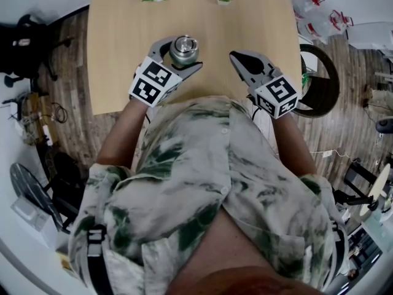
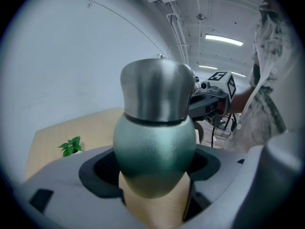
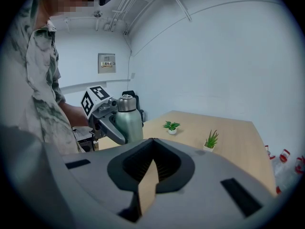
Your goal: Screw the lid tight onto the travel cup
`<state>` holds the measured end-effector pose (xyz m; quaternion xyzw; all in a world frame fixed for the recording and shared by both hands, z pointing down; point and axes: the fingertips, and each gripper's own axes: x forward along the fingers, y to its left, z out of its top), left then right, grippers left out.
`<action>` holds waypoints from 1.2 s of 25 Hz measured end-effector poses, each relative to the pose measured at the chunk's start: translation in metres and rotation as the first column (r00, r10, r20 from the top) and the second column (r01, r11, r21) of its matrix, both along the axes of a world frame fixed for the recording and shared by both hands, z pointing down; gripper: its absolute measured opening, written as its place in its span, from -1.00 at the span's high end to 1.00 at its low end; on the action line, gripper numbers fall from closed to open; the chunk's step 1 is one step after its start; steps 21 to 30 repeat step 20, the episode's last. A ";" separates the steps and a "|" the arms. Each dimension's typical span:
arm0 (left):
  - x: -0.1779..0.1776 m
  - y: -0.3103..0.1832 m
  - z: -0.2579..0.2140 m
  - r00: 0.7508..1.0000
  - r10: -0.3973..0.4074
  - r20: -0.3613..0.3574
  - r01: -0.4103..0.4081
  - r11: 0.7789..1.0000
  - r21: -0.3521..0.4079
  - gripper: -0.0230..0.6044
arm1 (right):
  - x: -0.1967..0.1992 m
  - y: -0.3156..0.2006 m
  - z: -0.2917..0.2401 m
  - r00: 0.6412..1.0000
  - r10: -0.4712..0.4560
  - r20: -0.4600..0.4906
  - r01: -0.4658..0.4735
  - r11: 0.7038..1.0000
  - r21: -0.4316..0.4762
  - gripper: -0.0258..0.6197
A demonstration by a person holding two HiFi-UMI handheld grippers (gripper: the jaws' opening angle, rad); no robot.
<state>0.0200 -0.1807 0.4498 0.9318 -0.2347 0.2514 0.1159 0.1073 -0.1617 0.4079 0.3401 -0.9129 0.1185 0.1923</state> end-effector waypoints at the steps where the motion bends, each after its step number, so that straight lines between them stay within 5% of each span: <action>1: 0.000 0.000 0.001 1.000 0.000 0.000 0.000 1.000 -0.001 -0.29 | 0.000 0.000 0.000 1.000 0.001 -0.001 -0.001 1.000 -0.002 0.85; 30: 0.002 -0.003 0.009 1.000 -0.001 -0.005 0.001 1.000 -0.005 -0.29 | 0.000 -0.001 0.008 1.000 -0.007 -0.012 0.007 1.000 -0.018 0.85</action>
